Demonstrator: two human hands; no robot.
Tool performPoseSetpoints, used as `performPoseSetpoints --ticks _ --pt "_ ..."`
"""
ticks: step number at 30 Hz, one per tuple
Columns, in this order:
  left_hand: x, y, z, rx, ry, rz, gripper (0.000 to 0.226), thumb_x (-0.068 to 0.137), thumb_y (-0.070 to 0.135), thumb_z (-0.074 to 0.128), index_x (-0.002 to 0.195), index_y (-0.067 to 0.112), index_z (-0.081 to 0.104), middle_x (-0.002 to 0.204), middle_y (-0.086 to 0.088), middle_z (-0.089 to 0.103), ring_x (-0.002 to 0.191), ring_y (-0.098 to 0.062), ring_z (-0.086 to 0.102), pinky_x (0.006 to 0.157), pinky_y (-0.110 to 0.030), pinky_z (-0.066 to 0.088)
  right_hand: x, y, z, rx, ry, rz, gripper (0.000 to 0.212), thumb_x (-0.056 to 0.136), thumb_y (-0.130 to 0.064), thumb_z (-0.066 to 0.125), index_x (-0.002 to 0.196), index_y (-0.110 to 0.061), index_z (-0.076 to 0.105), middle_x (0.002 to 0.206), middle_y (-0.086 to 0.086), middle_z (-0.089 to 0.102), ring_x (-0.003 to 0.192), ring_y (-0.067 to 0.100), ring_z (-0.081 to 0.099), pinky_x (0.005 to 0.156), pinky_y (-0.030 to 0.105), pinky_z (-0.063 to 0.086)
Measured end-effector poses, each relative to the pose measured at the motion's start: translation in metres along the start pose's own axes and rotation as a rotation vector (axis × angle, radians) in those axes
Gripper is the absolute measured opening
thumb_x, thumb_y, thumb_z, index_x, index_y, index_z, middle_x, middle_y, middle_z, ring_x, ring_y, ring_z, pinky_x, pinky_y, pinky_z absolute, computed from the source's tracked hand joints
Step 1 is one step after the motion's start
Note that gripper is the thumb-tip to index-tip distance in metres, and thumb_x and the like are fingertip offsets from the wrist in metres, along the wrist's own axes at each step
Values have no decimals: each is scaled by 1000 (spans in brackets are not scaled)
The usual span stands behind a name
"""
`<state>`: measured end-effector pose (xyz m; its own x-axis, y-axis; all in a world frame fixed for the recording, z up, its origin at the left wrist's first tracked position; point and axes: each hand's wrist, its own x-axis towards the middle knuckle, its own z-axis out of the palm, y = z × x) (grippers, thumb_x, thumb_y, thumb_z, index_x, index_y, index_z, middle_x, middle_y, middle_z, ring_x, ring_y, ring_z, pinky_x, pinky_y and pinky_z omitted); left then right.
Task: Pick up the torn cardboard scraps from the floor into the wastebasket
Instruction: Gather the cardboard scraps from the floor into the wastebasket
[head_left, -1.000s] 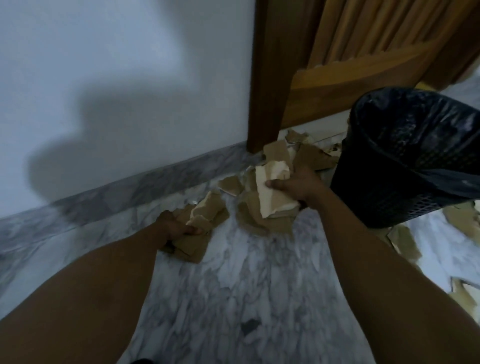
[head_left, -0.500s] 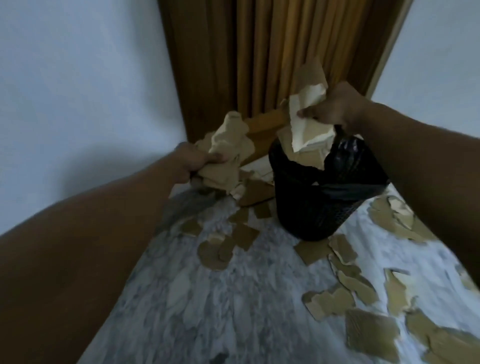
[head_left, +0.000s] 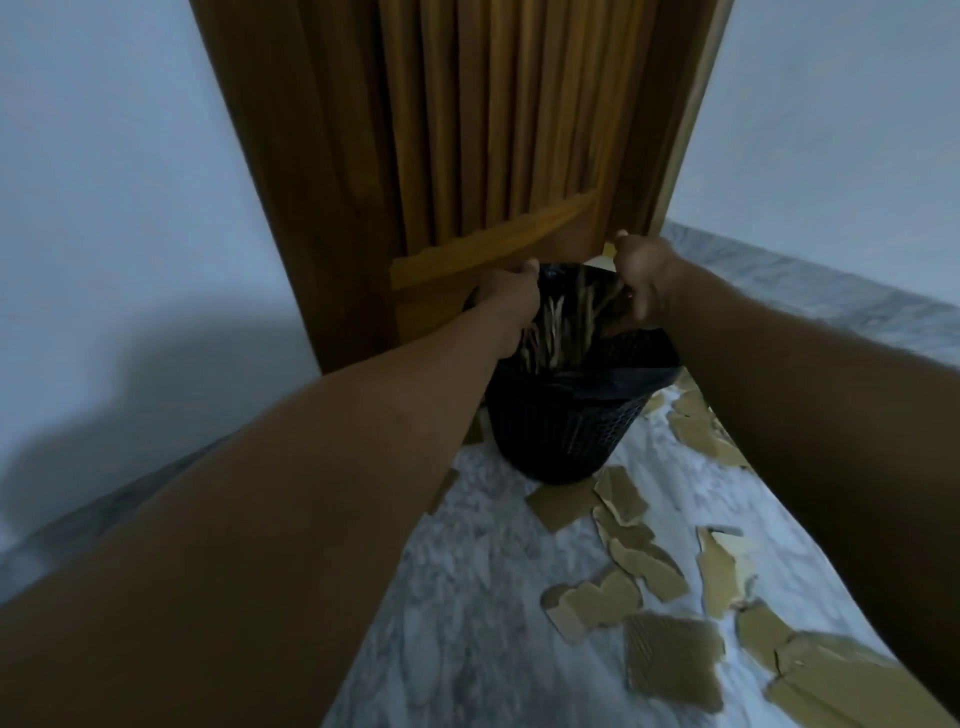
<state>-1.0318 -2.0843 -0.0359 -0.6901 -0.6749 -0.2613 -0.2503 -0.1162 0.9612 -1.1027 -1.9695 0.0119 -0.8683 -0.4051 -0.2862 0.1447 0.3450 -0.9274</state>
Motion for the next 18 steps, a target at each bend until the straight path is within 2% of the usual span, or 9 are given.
performPoseSetpoints --ticks 2,3,5,7,9,12,14,16,18 --pt "2 -1 -8 -8 -10 -20 67 98 53 42 153 16 27 153 -6 35 131 -32 44 107 -44 43 5 4 -3 15 -7 42 41 106 -26 33 143 -12 42 132 11 50 121 41 51 82 60 51" --pt "5 -2 -15 -6 -2 -13 67 99 53 42 153 16 26 153 -6 35 131 -32 45 107 -45 44 8 7 -4 10 -15 59 35 105 -24 34 137 -13 45 129 11 51 113 41 53 79 63 52" --pt "10 -7 -28 18 42 30 64 99 51 44 150 15 32 140 -4 45 115 -29 53 100 -42 48 13 14 -6 -36 -27 62 25 105 -19 37 125 -12 50 119 15 55 100 38 57 83 58 51" --pt "15 -13 -45 54 113 102 49 97 50 48 131 16 52 118 -1 56 94 -22 57 90 -38 51 19 19 -5 -59 -19 45 23 104 -18 42 120 -10 55 117 16 57 94 34 60 77 50 53" --pt "21 -23 -65 119 193 153 43 96 48 51 122 13 57 112 -3 60 102 -24 59 90 -37 51 19 20 0 -100 -7 16 24 103 -24 44 118 -12 57 115 11 59 86 27 59 68 43 56" --pt "18 -56 -105 305 236 133 56 96 43 55 143 15 40 136 -5 50 115 -25 54 81 -26 44 22 11 24 -146 -47 -99 29 101 -32 45 118 -15 60 114 6 64 78 20 60 62 32 60" --pt "16 -94 -134 475 206 118 56 95 39 58 141 11 43 135 -8 52 113 -25 56 77 -26 42 15 4 52 -254 -95 -210 25 101 -32 46 113 -15 59 104 4 62 80 20 62 66 32 61" --pt "14 -141 -157 654 197 91 50 93 34 61 134 7 51 131 -12 57 118 -29 56 87 -31 46 4 -1 90 -397 -157 -337 23 102 -29 47 94 -10 60 84 3 58 73 20 61 66 29 59" --pt "3 -185 -169 787 153 11 51 90 32 64 134 9 52 132 -12 57 120 -31 55 96 -35 44 -5 5 133 -577 -204 -515 36 102 -24 47 68 -14 44 64 1 44 57 14 47 59 21 51"
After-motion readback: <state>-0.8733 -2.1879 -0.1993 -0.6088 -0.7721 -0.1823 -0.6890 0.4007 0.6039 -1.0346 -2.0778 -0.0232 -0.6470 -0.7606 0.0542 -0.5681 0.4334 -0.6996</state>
